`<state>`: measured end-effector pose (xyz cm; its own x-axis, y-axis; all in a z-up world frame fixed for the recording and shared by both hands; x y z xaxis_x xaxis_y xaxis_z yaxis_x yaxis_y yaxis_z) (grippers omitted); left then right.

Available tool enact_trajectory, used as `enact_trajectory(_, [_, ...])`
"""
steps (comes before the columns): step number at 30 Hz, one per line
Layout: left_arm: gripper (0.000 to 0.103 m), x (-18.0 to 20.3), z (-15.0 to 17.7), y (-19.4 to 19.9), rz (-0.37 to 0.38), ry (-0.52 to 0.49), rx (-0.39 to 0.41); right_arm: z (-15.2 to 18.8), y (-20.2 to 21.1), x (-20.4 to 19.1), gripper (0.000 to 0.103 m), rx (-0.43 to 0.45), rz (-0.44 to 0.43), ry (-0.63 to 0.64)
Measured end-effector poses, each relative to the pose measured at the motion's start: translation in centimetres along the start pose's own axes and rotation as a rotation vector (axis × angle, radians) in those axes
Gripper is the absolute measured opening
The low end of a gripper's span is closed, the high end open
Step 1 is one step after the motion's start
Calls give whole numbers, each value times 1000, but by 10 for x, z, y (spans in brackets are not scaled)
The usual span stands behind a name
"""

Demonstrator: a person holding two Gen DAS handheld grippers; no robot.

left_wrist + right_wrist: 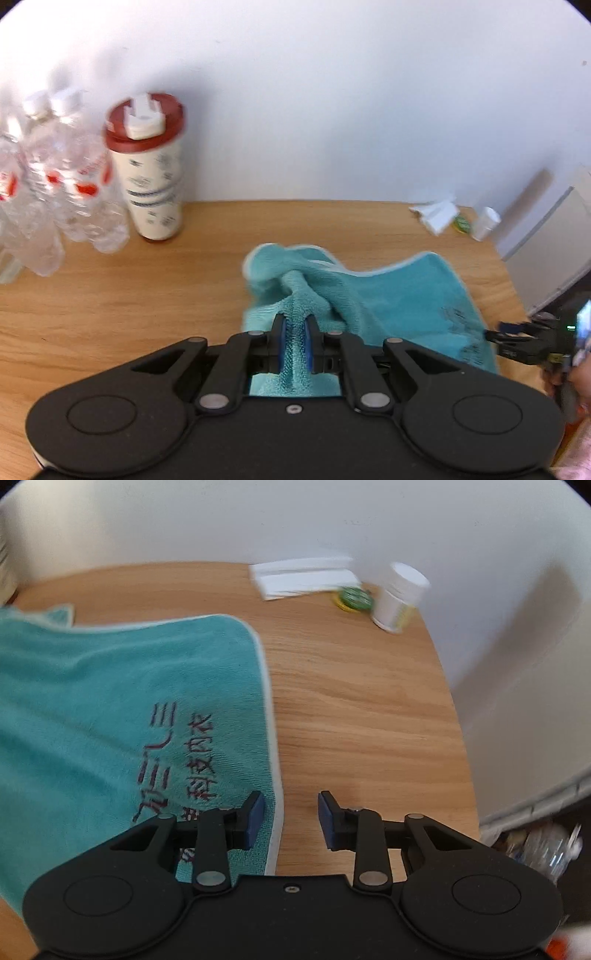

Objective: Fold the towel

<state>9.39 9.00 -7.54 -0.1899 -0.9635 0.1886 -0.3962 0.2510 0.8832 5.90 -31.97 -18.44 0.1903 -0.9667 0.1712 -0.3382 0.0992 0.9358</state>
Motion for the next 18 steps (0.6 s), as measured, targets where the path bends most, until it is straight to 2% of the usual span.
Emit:
enact_trajectory(4, [9, 21, 3, -42, 58, 3, -46, 0, -1, 1, 34, -12, -10, -1])
enact_trajectory(8, [9, 45, 6, -68, 129, -30, -90, 2, 0, -8, 34, -16, 23, 40])
enact_trajectory(10, [10, 72, 13, -84, 194, -87, -125, 5, 1, -11, 34, -23, 40, 42])
enact_trajectory(14, [11, 110, 30, -107, 244, -192, -152, 7, 1, -11, 34, -46, 70, 49])
enact_trajectory(15, [13, 116, 36, -111, 250, -222, -134, 8, 1, -9, 34, -54, 86, 54])
enact_trajectory(17, [26, 119, 44, -115, 252, -261, -114, 9, 1, -3, 34, -70, 103, 45])
enact_trajectory(18, [32, 120, 49, -120, 274, -276, -147, 9, 0, -1, 34, -78, 109, 38])
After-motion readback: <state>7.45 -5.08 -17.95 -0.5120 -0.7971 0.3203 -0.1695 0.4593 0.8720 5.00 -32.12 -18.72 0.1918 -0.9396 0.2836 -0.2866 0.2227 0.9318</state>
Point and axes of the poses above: each gripper's, at about its wrist camera, not at the fingertips, and y roughly against the way its jaws point, x to its right, z to its underside, the point moved 2 cm from there along -y, roughly the way its jaws point, and after that the axes turned 7 degrees about -x, right-handed, at the moved point
